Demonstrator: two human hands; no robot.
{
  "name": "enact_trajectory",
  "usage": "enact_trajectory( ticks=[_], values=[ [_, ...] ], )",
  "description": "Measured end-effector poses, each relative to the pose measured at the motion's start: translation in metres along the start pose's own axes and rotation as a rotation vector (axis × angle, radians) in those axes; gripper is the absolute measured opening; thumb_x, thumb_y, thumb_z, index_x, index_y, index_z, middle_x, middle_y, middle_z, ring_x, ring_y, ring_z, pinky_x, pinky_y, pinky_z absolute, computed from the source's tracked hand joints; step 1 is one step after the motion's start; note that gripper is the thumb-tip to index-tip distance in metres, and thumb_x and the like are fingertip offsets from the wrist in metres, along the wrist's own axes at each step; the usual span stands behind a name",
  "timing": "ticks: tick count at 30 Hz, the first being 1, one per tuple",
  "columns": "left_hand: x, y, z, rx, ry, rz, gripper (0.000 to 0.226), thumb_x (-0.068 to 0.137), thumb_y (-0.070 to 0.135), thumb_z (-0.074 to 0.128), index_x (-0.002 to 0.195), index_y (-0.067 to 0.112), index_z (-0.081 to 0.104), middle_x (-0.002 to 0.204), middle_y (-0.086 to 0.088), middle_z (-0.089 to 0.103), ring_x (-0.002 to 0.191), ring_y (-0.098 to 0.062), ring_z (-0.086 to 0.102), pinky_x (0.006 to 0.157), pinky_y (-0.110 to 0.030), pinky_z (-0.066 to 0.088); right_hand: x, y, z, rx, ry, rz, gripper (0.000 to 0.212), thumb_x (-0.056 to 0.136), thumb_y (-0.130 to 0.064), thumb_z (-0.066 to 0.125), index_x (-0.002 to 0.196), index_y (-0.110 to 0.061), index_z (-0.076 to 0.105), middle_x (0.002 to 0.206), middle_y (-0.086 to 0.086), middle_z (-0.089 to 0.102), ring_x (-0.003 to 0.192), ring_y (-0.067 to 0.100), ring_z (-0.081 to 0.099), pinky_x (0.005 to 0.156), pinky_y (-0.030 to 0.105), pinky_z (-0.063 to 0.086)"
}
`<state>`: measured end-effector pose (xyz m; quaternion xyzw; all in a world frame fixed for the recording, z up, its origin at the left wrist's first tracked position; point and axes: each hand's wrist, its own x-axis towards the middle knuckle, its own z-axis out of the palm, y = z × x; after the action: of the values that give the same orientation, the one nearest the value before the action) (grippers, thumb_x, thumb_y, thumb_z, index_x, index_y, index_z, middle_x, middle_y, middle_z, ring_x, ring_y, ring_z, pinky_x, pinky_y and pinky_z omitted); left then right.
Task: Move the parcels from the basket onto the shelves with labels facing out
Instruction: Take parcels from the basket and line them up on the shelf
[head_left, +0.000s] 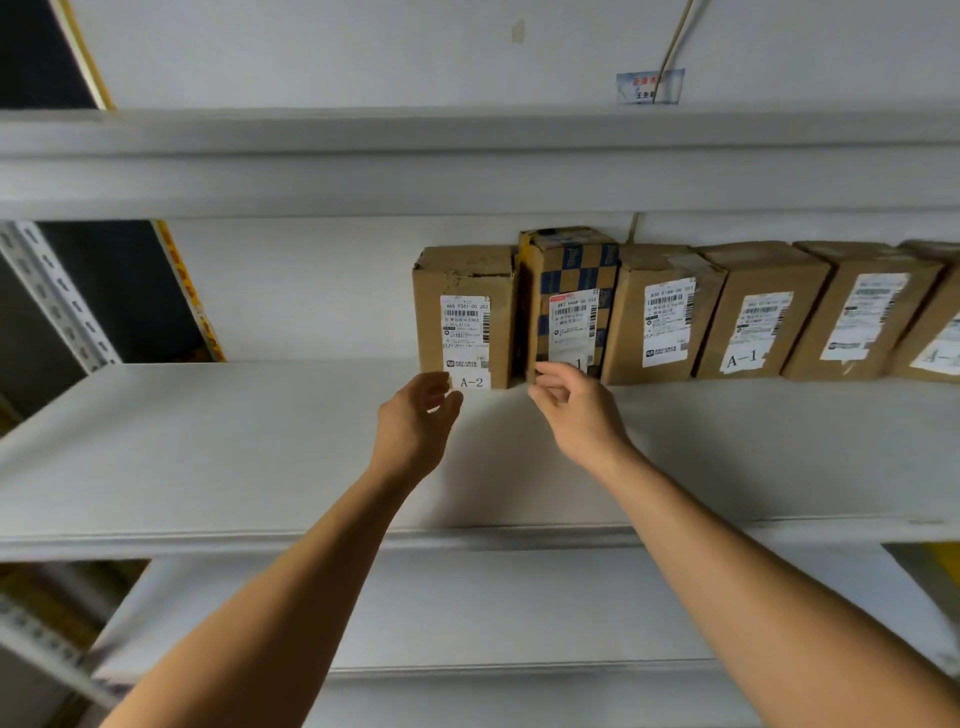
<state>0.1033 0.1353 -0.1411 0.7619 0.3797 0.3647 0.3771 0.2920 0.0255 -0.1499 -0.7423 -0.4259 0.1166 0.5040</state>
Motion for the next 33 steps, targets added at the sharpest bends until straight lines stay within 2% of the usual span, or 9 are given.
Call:
enact_trajectory(
  ticks=[2, 5, 11, 20, 23, 26, 28, 31, 33],
  values=[
    [-0.015, 0.012, 0.011, -0.016, -0.037, 0.037, 0.036, 0.100, 0.025, 0.071, 0.134, 0.013, 0.068, 0.125, -0.001, 0.074, 0.113, -0.013, 0.071, 0.101, -0.030, 0.056, -0.019, 0.003, -0.016, -0.029, 0.011, -0.029, 0.036, 0.104, -0.023, 0.067, 0.140, -0.020, 0.064, 0.128, -0.001, 0.071, 0.115, 0.008, 0.065, 0.093, 0.011, 0.046],
    [-0.034, 0.032, 0.032, -0.008, -0.129, 0.103, 0.039, 0.100, 0.027, 0.071, 0.137, 0.015, 0.066, 0.126, 0.000, 0.074, 0.113, -0.013, 0.071, 0.101, -0.031, 0.057, -0.051, 0.011, -0.044, -0.098, 0.068, -0.047, 0.037, 0.104, -0.022, 0.067, 0.140, -0.019, 0.064, 0.132, -0.002, 0.070, 0.119, 0.010, 0.065, 0.102, 0.022, 0.052],
    [-0.068, 0.072, 0.085, 0.006, -0.325, 0.270, 0.043, 0.101, 0.030, 0.070, 0.142, 0.016, 0.063, 0.134, -0.001, 0.071, 0.120, -0.015, 0.069, 0.104, -0.032, 0.055, -0.125, 0.028, -0.115, -0.217, 0.251, 0.046, 0.038, 0.103, -0.024, 0.067, 0.140, -0.017, 0.065, 0.135, -0.002, 0.070, 0.123, 0.010, 0.065, 0.107, 0.029, 0.052],
    [-0.185, 0.118, 0.176, -0.057, -0.657, 0.500, 0.040, 0.101, 0.024, 0.070, 0.139, 0.013, 0.066, 0.131, -0.001, 0.071, 0.118, -0.016, 0.067, 0.100, -0.014, 0.043, -0.301, 0.059, -0.200, -0.304, 0.511, 0.413, 0.037, 0.105, -0.026, 0.064, 0.141, -0.022, 0.064, 0.137, -0.007, 0.067, 0.123, 0.009, 0.063, 0.110, 0.029, 0.050],
    [-0.241, 0.133, 0.210, -0.042, -0.811, 0.511, 0.040, 0.101, 0.027, 0.070, 0.139, 0.016, 0.066, 0.133, 0.000, 0.070, 0.121, -0.017, 0.066, 0.104, -0.018, 0.043, -0.371, 0.075, -0.222, -0.343, 0.595, 0.533, 0.035, 0.104, -0.031, 0.066, 0.138, -0.025, 0.066, 0.134, -0.007, 0.070, 0.121, 0.012, 0.066, 0.110, 0.037, 0.053],
    [-0.301, 0.147, 0.244, -0.015, -0.948, 0.571, 0.038, 0.100, 0.029, 0.071, 0.136, 0.019, 0.067, 0.130, 0.001, 0.072, 0.117, -0.017, 0.067, 0.103, -0.022, 0.045, -0.444, 0.089, -0.243, -0.417, 0.640, 0.686, 0.039, 0.105, -0.033, 0.064, 0.142, -0.020, 0.062, 0.138, 0.002, 0.069, 0.125, 0.019, 0.066, 0.107, 0.032, 0.051],
    [-0.343, 0.151, 0.268, 0.015, -1.058, 0.597, 0.041, 0.100, 0.034, 0.069, 0.139, 0.023, 0.065, 0.133, 0.003, 0.071, 0.120, -0.016, 0.066, 0.103, -0.023, 0.044, -0.495, 0.101, -0.251, -0.417, 0.655, 0.778, 0.041, 0.105, -0.031, 0.062, 0.144, -0.018, 0.060, 0.139, 0.005, 0.068, 0.124, 0.023, 0.066, 0.102, 0.036, 0.053],
    [-0.409, 0.153, 0.305, 0.074, -1.219, 0.600, 0.047, 0.100, 0.041, 0.067, 0.145, 0.030, 0.060, 0.141, 0.007, 0.066, 0.129, -0.017, 0.062, 0.106, -0.025, 0.044, -0.574, 0.123, -0.261, -0.354, 0.725, 0.904, 0.040, 0.105, -0.035, 0.061, 0.143, -0.022, 0.061, 0.140, 0.000, 0.067, 0.123, 0.020, 0.065, 0.101, 0.035, 0.053],
    [-0.455, 0.156, 0.328, 0.113, -1.315, 0.614, 0.049, 0.101, 0.044, 0.065, 0.148, 0.034, 0.056, 0.144, 0.009, 0.062, 0.133, -0.017, 0.058, 0.111, -0.034, 0.046, -0.625, 0.138, -0.268, -0.305, 0.762, 0.981, 0.039, 0.106, -0.036, 0.061, 0.143, -0.023, 0.060, 0.139, -0.001, 0.067, 0.124, 0.019, 0.064, 0.102, 0.036, 0.053]
  ],
)
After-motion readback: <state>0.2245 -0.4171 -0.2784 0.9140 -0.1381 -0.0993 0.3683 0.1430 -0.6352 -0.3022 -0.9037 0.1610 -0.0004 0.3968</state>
